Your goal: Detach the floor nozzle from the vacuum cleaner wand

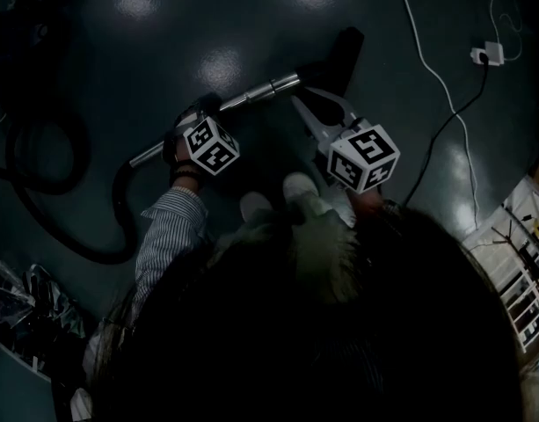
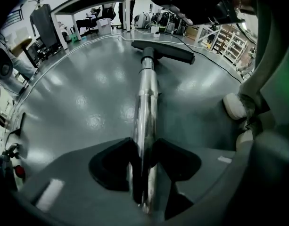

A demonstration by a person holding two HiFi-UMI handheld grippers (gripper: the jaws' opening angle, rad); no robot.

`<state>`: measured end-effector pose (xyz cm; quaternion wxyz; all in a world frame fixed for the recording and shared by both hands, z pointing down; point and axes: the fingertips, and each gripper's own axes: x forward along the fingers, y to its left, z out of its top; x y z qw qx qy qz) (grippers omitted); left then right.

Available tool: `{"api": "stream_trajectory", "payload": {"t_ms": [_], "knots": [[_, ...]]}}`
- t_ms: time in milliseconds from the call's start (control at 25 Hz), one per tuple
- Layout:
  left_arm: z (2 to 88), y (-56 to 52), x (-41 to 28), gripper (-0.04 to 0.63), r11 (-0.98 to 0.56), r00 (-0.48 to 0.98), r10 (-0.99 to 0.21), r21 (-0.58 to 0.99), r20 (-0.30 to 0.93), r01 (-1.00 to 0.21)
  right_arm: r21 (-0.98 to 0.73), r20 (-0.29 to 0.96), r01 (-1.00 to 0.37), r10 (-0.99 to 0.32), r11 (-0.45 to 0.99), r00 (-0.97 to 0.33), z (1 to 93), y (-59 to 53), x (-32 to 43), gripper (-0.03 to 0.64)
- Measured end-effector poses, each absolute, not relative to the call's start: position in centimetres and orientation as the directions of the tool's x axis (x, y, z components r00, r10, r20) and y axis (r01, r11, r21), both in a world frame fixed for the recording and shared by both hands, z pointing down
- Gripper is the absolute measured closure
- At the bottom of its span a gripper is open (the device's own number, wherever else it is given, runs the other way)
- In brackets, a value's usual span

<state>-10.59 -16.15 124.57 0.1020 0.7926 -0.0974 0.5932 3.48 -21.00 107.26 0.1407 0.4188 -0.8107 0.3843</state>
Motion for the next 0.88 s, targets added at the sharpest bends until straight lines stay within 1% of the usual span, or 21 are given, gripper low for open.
{"api": "stream_trajectory", "payload": {"t_ms": [40,120,280,400,640,880], "knots": [[124.6,-16.2,-10.5,0.408,-0.961,0.276,-0.029,0.049,0.961,-0.273,-0.504,0.55,-0.789,-0.574,0.352,-0.607,107.2,-21.0,3.6,0.568],[124.5,-16.0,-10.4,0.413,-0.961,0.278,-0.03,0.049,0.96,-0.272,-0.505,0.548,-0.786,-0.571,0.356,-0.611,107.0,-20.7,3.4,0.568],[123.8,-15.9,-9.9,0.413,-0.957,0.304,-0.028,0.063,0.952,-0.284,-0.517,0.527,-0.771,-0.572,0.371,-0.628,106.1,-20.2,3.2,0.568],[122.8,-16.4,-9.7,0.413,-0.953,0.308,-0.048,0.048,0.95,-0.298,-0.528,0.503,-0.758,-0.578,0.384,-0.643,104.9,-19.6,3.3,0.568],[120.5,-17.0,-9.6,0.411,-0.942,0.333,-0.079,0.039,0.94,-0.334,-0.53,0.495,-0.761,-0.591,0.375,-0.637,103.1,-18.8,4.4,0.568],[116.2,-17.4,-10.0,0.411,-0.936,0.333,-0.107,0.018,0.937,-0.351,-0.536,0.466,-0.734,-0.579,0.417,-0.669,98.8,-18.4,3.7,0.568]]}}
